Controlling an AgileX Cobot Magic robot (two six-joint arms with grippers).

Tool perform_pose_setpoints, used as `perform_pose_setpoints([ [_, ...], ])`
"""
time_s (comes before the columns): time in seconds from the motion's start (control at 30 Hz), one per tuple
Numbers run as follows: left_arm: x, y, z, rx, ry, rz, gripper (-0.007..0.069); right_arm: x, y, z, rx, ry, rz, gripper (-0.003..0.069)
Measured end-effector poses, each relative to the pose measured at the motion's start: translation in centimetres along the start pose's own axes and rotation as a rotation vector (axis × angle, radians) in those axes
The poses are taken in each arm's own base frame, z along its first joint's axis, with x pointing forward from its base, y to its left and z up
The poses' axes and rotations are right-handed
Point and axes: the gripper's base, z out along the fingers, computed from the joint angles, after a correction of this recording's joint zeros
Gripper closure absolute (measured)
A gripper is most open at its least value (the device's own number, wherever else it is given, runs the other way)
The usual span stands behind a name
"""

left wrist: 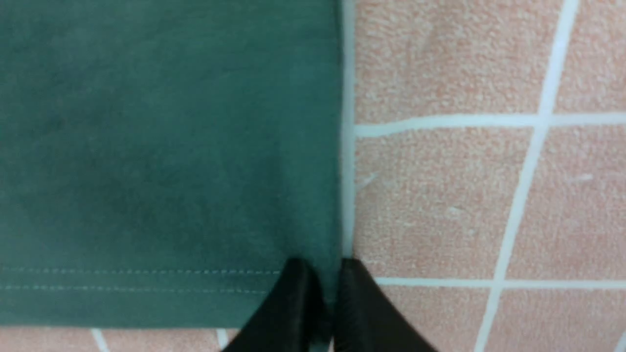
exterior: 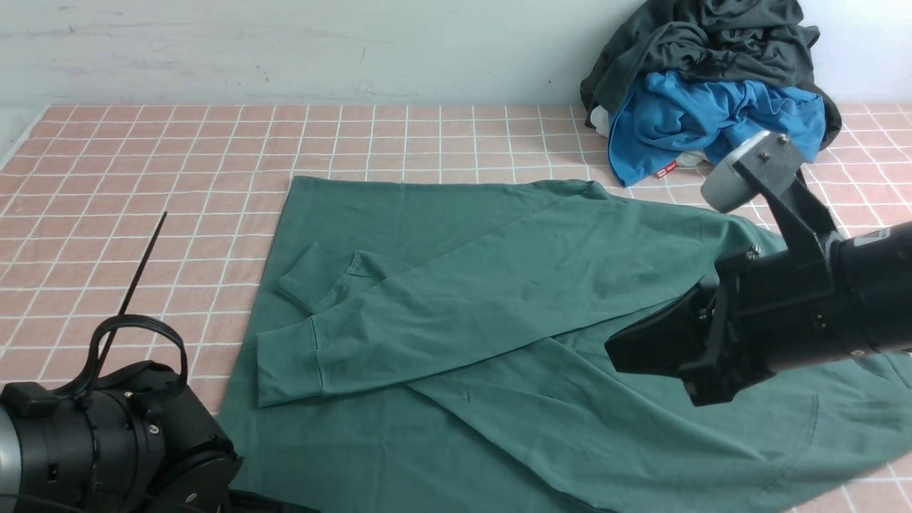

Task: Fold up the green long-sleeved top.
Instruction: Use both arms simultaneously to clamp the lower edge of the clothing fabric

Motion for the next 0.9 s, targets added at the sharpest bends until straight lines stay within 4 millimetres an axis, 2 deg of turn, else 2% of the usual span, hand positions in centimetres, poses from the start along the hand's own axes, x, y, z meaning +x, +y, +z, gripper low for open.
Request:
perform_pose_setpoints([
  [0.07,0.1,-0.1,-0.3,-0.006,-0.008,-0.044,0.0610,0.0,0.1,0.0,-0.009,0.002,0.003,0.0666],
  [0.3,1.2,-0.7,-2.9,-0.066,-0.042,-0.170,0.0615,0.0,0.6,-0.5,-0.030,-0.005,-0.003,0.0666],
  [0.43,2.1,-1.0,-4.3,-0.117,-0.067,-0.348,0.0615,-0.2,2.0,-2.7,0.008,-0.054,-0.106,0.0666],
  [0.53,3.0,-1.3,-5.5,-0.174,-0.081,-0.515,0.0617,0.1,3.6,-5.9,0.121,-0.102,-0.276,0.0666],
  [0.6,3.6,-1.5,-6.2,-0.212,-0.100,-0.586,0.0617,0.4,4.1,-7.3,0.200,-0.103,-0.363,0.0666],
  [0.63,3.8,-1.6,-6.6,-0.228,-0.113,-0.622,0.0617,0.8,4.2,-8.1,0.251,-0.088,-0.420,0.0666],
  [0.73,4.2,-1.9,-7.3,-0.256,-0.156,-0.698,0.0617,1.8,3.9,-8.7,0.316,0.024,-0.511,0.0666],
  [0.8,4.4,-2.1,-7.6,-0.270,-0.177,-0.716,0.0617,2.6,3.3,-8.4,0.336,0.118,-0.537,0.0666],
  [0.9,4.5,-2.2,-8.1,-0.291,-0.215,-0.736,0.0617,4.9,0.9,-6.4,0.356,0.347,-0.520,0.0647],
])
